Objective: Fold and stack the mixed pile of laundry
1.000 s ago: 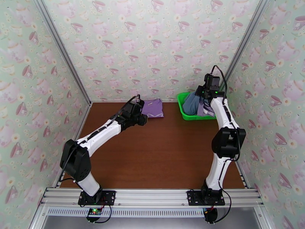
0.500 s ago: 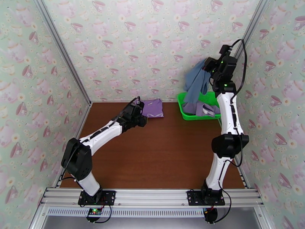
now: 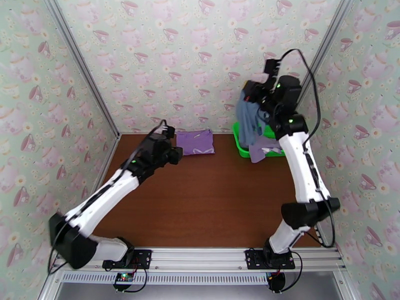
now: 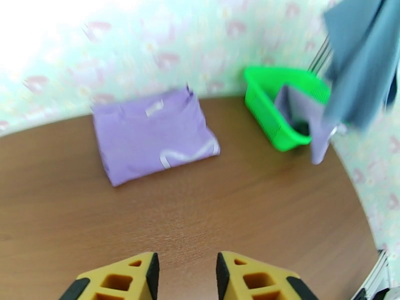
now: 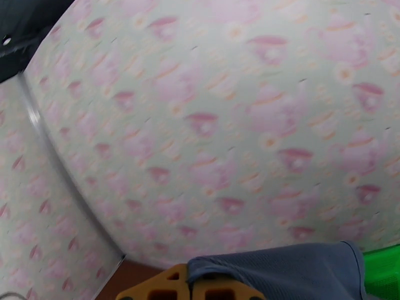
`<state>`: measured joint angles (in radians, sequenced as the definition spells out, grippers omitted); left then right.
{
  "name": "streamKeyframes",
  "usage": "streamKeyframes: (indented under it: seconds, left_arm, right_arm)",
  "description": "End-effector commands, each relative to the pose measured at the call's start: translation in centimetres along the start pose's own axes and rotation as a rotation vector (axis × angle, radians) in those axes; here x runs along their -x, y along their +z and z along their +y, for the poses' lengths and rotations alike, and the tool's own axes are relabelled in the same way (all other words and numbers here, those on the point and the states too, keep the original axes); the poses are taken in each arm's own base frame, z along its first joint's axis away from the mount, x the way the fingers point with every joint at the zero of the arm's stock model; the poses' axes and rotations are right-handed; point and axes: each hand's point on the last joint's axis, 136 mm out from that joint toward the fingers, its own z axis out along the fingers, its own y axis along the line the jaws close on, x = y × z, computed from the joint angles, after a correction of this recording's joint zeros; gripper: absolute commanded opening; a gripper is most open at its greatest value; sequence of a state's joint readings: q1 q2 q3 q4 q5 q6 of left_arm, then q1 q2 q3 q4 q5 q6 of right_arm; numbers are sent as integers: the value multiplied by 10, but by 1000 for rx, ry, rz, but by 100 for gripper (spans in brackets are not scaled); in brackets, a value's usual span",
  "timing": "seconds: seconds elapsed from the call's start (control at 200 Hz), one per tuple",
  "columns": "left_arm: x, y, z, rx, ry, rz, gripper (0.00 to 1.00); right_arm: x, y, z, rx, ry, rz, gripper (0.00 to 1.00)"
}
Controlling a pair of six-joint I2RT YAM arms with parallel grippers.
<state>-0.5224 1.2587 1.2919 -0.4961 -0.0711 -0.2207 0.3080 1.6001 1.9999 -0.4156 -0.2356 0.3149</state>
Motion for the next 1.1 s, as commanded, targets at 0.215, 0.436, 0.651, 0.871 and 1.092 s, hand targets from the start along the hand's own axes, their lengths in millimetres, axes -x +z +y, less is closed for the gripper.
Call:
streamKeyframes:
  seconds: [0.215,0.436,0.651,0.871,1.092]
  left_arm:
    - [-70,-91,-3,-114,-86,95,55]
    - [-143,-94,2,-114,-149,189,53]
    - [-198,-75,26,22,-217,288,53]
    - [-232,-50,29,77,-229,398,54]
    - [-242,-21,30,130,-227,435,54]
  right_arm:
    - [-132,-27,73,4,131,184,0]
    - [-226,-18,124,0,210,310,0]
    - [-349,-26,104,-181,202,519,0]
    - [-407,-79,49,-354,114,678,47]
    - [-391,-103,41,-303,-22,796,79]
